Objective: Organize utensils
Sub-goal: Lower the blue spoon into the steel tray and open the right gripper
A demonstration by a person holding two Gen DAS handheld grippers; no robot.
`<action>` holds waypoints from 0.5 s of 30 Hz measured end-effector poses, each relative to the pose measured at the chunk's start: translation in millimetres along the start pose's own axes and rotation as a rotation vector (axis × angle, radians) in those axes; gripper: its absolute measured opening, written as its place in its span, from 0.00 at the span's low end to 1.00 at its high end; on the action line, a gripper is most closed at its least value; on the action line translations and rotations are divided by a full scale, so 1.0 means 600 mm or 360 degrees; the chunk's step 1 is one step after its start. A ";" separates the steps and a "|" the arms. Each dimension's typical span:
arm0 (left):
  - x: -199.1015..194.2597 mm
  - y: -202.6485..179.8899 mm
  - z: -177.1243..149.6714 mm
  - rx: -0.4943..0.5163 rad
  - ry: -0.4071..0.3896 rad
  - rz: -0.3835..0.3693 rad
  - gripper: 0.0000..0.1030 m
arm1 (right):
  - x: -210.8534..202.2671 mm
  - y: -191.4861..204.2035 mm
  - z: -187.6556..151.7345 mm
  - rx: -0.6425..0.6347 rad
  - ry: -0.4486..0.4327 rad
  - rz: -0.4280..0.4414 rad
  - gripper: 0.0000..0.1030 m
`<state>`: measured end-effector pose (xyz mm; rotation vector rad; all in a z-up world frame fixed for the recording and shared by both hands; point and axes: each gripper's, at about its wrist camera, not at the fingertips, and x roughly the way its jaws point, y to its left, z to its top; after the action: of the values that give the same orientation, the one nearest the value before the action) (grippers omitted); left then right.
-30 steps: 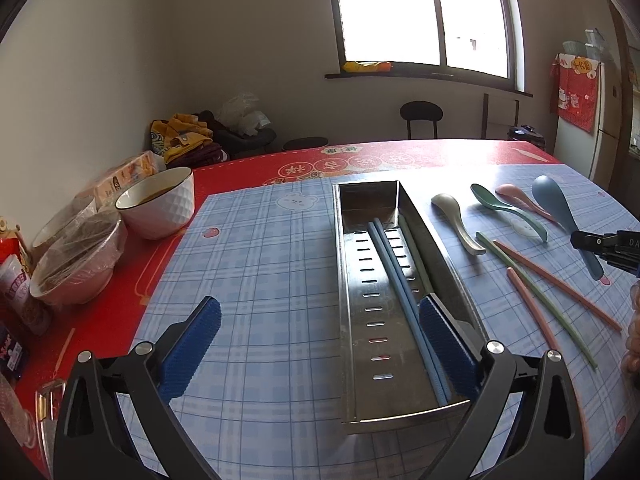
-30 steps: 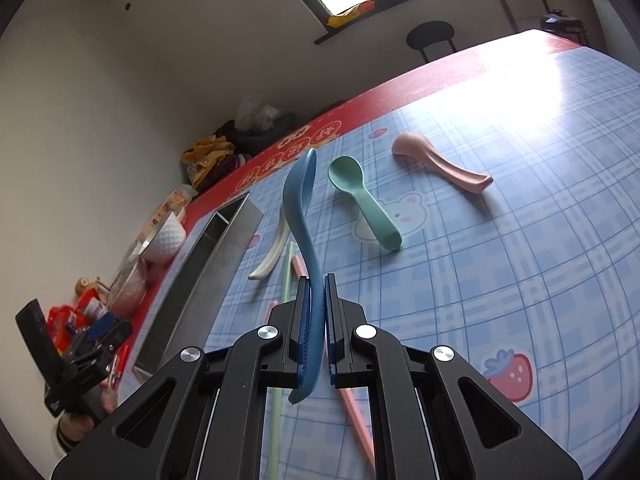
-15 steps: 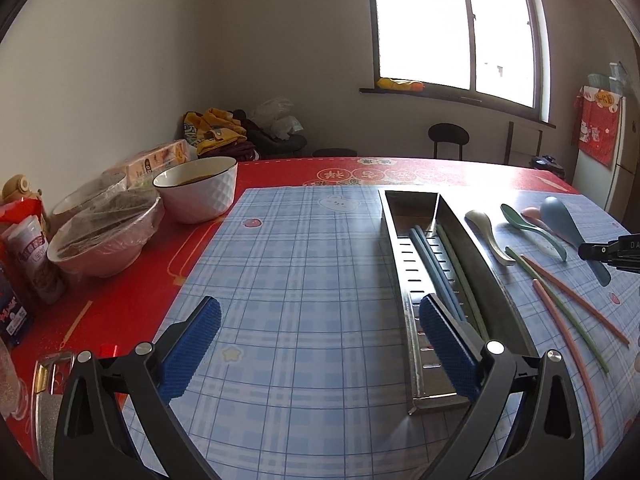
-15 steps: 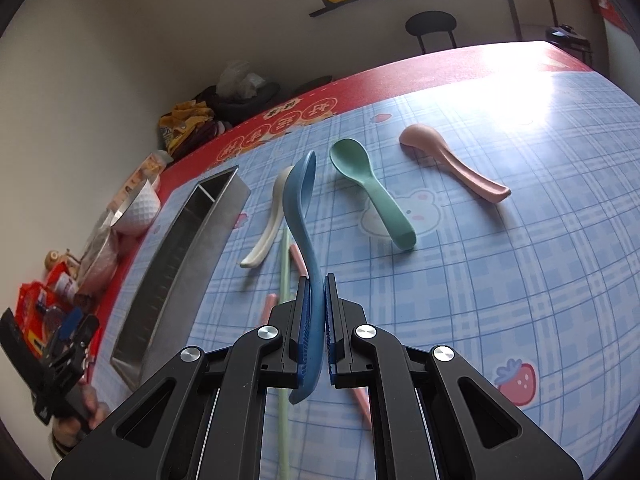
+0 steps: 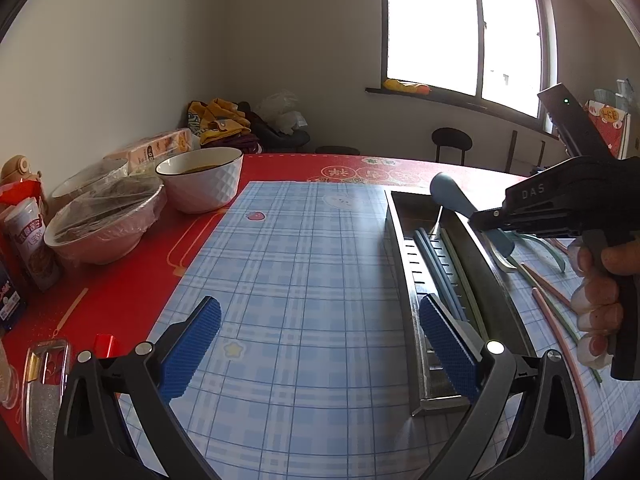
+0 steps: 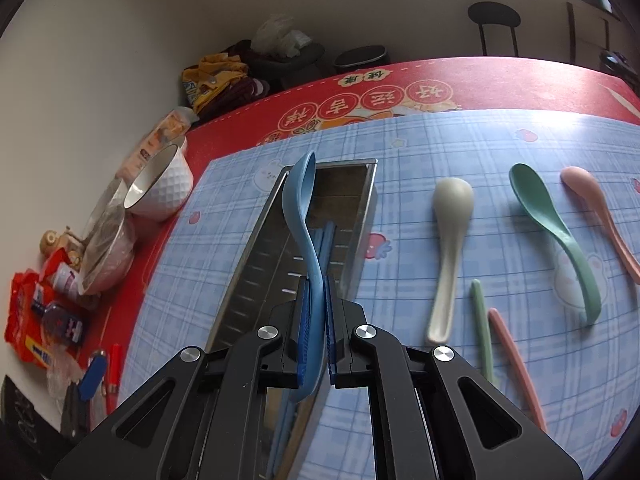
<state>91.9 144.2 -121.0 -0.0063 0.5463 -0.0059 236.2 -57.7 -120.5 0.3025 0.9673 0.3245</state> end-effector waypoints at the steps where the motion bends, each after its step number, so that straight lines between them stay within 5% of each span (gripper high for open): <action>1: 0.001 0.001 0.000 -0.0008 0.0004 -0.0003 0.94 | 0.012 0.006 0.001 0.0005 0.0019 -0.0016 0.07; 15: 0.004 -0.002 -0.001 0.0010 0.0027 -0.0018 0.94 | 0.076 0.036 0.006 -0.0018 0.0131 -0.0138 0.08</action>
<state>93.6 142.7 -123.0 -0.0031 0.5634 -0.0188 260.4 -20.2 -144.5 0.2378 1.0560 0.2644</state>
